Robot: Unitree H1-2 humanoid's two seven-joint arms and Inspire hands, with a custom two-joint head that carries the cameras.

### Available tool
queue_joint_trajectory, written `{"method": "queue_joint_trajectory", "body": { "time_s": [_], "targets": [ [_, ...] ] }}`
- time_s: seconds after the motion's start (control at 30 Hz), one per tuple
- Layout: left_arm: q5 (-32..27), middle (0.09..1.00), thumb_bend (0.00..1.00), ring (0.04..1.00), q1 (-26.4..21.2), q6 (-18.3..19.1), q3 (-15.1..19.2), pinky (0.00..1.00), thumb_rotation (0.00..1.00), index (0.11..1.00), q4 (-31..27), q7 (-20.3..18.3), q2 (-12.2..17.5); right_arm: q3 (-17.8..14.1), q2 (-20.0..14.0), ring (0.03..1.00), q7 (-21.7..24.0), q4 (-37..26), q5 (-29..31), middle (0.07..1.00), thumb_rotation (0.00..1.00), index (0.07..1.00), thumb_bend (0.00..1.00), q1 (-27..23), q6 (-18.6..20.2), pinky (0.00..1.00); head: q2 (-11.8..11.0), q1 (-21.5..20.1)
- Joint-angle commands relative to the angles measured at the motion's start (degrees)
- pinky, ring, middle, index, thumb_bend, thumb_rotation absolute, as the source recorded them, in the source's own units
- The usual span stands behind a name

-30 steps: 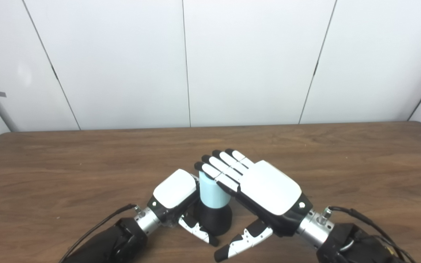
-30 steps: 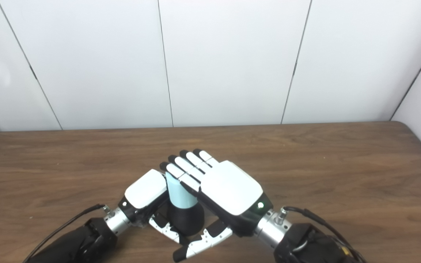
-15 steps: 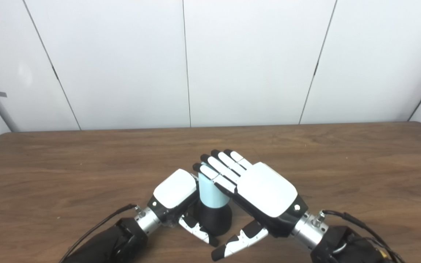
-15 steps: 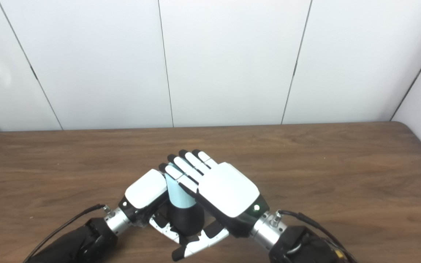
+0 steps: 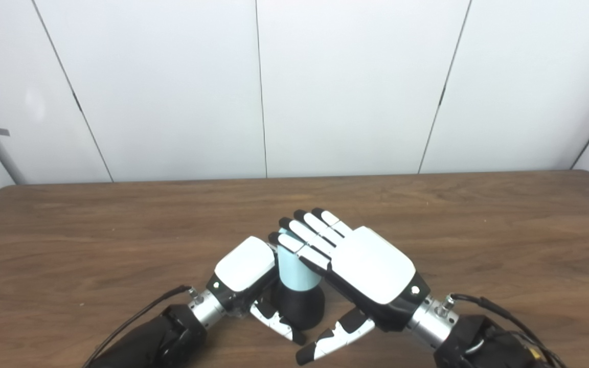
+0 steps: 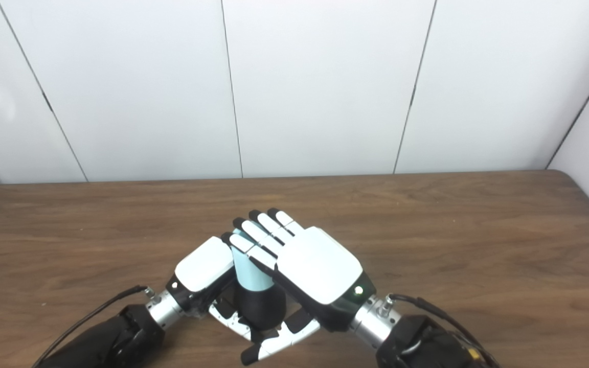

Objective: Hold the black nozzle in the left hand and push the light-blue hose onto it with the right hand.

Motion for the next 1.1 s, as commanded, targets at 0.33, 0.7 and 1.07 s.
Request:
{"method": "queue_joint_trajectory", "body": {
  "time_s": [0.33,0.7,1.07],
  "targets": [
    [-3.1,0.469,0.52,0.227,13.5,-1.3,-7.1,0.17,0.00,0.487,7.6,-0.7,-6.6,0.9,-1.7,0.983,0.9,2.1,-2.7,0.979,0.88,0.935,0.91,0.2,-2.5,1.00,-0.2,0.0],
    [-2.6,0.472,0.52,0.226,13.3,-1.3,-7.5,0.17,0.00,0.484,8.1,-0.1,-6.6,1.1,-1.7,1.000,-0.3,3.4,-4.3,1.000,0.87,0.953,0.90,1.1,-3.1,1.00,-0.4,0.1],
    [-2.6,0.472,0.52,0.228,13.4,-1.3,-7.7,0.17,0.00,0.484,8.2,0.5,-6.5,1.1,-1.5,0.971,-0.8,4.1,-2.4,0.969,0.85,0.924,0.90,1.5,-3.2,0.99,-0.3,0.2]
  ]
}}
